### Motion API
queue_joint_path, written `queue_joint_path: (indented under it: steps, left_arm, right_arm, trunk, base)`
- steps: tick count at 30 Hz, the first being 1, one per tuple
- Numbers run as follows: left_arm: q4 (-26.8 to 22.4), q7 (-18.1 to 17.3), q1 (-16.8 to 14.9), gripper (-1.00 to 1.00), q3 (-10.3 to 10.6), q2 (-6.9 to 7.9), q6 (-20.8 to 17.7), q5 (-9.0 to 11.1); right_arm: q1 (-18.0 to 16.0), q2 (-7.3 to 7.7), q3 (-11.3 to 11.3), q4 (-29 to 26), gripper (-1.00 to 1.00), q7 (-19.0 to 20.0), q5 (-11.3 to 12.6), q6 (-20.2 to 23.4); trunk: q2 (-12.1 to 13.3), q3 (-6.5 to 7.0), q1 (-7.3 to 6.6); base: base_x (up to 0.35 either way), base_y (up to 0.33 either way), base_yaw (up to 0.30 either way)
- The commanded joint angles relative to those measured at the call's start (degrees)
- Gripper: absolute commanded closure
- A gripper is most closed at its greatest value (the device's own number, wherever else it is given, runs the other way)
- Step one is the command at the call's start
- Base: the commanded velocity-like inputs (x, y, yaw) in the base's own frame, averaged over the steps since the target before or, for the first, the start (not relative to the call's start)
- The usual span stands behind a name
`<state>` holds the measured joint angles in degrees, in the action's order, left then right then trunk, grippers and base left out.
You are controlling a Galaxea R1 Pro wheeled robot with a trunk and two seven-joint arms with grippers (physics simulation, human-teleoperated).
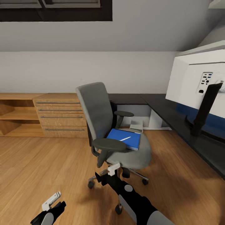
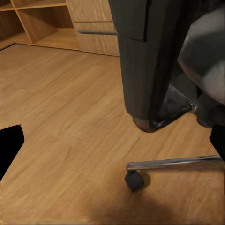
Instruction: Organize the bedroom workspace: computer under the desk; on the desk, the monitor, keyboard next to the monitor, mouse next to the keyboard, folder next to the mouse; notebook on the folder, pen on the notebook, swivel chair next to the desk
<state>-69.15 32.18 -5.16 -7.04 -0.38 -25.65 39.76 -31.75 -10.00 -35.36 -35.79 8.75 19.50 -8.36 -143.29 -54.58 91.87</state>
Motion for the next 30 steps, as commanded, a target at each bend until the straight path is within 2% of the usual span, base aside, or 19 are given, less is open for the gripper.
queue_joint_path:
  steps: [1,8,19,30]
  left_arm:
    - [-0.1,0.3,0.0,-1.0,-0.1,-0.04,-0.2,0.5]
    - [-0.1,0.3,0.0,-1.0,-0.1,-0.03,-0.2,0.5]
    - [-0.1,0.3,0.0,-1.0,-0.1,-0.02,-0.2,0.5]
    - [-0.1,0.3,0.0,-1.0,-0.1,-0.06,-0.2,0.5]
  right_arm:
    - [-0.1,0.0,-0.1,0.1,-1.0,0.2,0.6,-0.2]
    - [-0.1,0.0,0.1,0.1,-1.0,0.1,0.6,-0.2]
    - [-0.1,0.0,0.5,0.7,-1.0,-0.7,0.9,0.0]
    - [0.4,0.0,2.8,1.2,-1.0,-3.6,3.3,-0.7]
  trunk:
    - [0.0,-0.06,-0.04]
    - [0.0,-0.06,-0.04]
    - [0.0,-0.06,-0.04]
    - [0.0,-0.06,-0.04]
  base:
    - [-0.252,-0.174,0.0]
    - [-0.173,-0.122,0.0]
    - [-0.038,-0.027,0.0]
    - [-0.007,-0.005,0.0]
